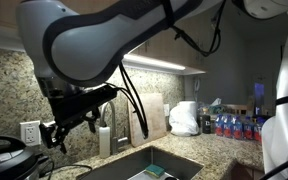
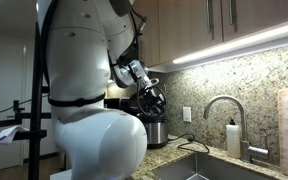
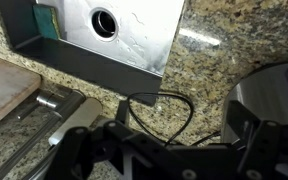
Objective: Remove the black lid from the rice cooker
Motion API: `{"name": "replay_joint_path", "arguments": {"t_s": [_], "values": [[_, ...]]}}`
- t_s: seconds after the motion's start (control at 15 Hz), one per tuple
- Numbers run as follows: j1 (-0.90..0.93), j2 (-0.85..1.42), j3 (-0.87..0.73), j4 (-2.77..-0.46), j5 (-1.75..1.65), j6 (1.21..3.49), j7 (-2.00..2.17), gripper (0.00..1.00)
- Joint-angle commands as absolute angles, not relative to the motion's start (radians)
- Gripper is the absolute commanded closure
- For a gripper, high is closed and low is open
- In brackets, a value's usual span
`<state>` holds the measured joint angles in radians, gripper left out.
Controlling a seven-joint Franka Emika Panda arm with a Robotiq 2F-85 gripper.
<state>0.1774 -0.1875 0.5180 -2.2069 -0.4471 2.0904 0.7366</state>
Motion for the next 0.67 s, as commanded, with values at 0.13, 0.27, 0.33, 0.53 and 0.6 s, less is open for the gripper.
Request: {"name": "replay_joint_path", "arguments": {"t_s": [0.13, 0.27, 0.33, 0.53, 0.6], "values": [[0.244, -0.171, 0.512, -2.081, -0.6, 1.912, 0.668, 0.0], [0.278, -0.111, 0.535, -1.976, -0.663, 1.802, 0.621, 0.0], [0.297, -0.065, 0.547, -1.924, -0.699, 1.759, 0.601, 0.0], [0.359, 0.073, 0.558, -1.805, -0.83, 1.687, 0.542, 0.0], [0.384, 0.132, 0.552, -1.772, -0.885, 1.676, 0.531, 0.0]]}}
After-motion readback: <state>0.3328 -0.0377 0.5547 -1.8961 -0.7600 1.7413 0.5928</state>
